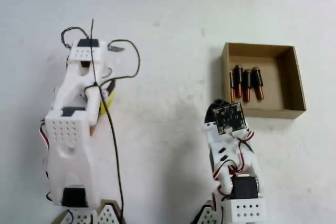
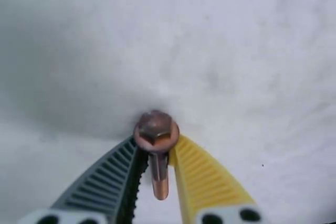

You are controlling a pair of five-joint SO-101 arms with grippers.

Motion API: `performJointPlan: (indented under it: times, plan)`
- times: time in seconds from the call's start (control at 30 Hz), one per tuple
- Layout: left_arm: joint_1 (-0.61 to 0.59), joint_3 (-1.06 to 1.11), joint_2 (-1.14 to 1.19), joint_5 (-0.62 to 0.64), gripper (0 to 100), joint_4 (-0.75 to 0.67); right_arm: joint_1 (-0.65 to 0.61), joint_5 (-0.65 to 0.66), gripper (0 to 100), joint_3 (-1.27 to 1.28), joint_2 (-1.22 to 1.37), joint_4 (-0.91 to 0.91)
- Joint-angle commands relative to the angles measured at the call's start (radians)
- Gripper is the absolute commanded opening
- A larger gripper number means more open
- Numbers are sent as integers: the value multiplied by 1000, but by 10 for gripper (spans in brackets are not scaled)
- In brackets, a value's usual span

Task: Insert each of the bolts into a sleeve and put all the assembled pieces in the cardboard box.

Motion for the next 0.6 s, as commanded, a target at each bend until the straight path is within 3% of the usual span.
performJointPlan:
  times: [0.0,0.5,0.57]
  plan:
    - [51,-57,24,-14,76,-92,1,17,17,8,-15,-21]
    - [51,-68,30,-14,74,-92,1,17,17,8,-15,-21]
    - [51,-68,31,-14,35,-92,-1,17,17,8,-15,-19]
